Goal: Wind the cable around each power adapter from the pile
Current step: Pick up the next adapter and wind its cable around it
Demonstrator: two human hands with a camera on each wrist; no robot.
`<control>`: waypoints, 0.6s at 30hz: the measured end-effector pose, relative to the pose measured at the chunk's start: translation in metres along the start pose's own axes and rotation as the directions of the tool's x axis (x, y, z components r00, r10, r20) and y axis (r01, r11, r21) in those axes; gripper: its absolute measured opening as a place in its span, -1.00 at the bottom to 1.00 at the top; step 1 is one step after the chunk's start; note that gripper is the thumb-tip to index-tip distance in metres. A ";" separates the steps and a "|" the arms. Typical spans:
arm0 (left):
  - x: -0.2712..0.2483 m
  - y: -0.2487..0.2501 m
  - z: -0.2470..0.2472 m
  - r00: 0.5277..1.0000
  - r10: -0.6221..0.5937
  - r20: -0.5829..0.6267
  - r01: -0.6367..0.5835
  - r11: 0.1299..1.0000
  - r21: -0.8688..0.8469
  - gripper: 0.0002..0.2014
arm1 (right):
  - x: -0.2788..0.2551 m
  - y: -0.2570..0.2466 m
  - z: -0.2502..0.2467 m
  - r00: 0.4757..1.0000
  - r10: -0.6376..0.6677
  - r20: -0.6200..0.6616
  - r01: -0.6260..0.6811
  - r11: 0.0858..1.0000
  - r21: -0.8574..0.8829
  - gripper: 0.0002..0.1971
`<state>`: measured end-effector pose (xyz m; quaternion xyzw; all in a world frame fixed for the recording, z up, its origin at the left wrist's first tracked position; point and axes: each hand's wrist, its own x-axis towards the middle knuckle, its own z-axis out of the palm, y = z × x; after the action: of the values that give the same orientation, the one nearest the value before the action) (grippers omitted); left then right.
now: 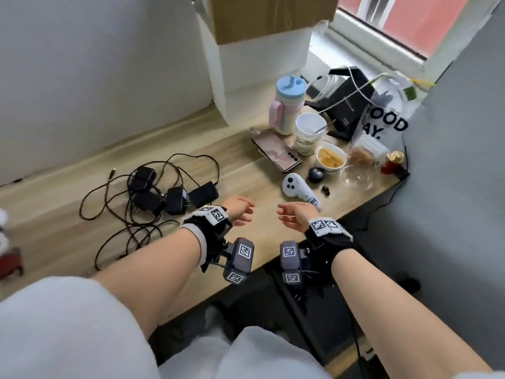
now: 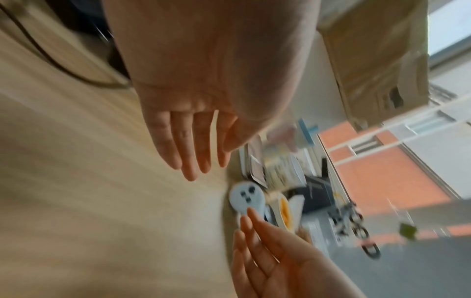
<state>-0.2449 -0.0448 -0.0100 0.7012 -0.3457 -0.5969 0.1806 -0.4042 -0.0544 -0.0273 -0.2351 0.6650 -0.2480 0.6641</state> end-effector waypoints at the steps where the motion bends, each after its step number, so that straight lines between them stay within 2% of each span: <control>1: 0.001 -0.006 -0.021 0.999 -0.018 -0.038 0.016 0.999 -0.044 -0.77 | 0.004 -0.004 0.019 1.000 0.003 0.023 -0.002 0.999 -0.032 -0.70; 5: 0.001 -0.036 -0.095 0.985 -0.128 -0.111 0.097 0.963 -0.253 -0.75 | 0.022 -0.012 0.091 0.994 0.022 0.110 -0.009 0.993 -0.117 -0.69; 9: 0.001 -0.068 -0.152 0.963 -0.218 -0.160 0.159 0.934 -0.319 -0.78 | 0.032 -0.014 0.145 0.980 0.075 0.184 -0.058 0.994 -0.093 -0.71; 12: 0.003 -0.086 -0.187 0.944 -0.266 -0.194 0.176 0.906 -0.385 -0.81 | 0.038 -0.018 0.178 0.974 0.097 0.205 -0.067 0.987 -0.148 -0.77; 15: 0.005 -0.103 -0.209 0.938 -0.269 -0.218 0.162 0.896 -0.413 -0.70 | 0.045 -0.021 0.208 0.987 0.046 0.153 -0.015 0.980 -0.200 -0.83; 18: 0.005 -0.117 -0.226 0.941 -0.280 -0.191 0.170 0.879 -0.446 -0.65 | 0.059 -0.023 0.227 0.993 -0.119 0.007 0.118 0.974 -0.193 -0.76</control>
<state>0.0042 -0.0028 -0.0414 0.7504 -0.0982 -0.5813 0.2990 -0.1778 -0.1141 -0.0569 -0.3368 0.6724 -0.2222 0.6206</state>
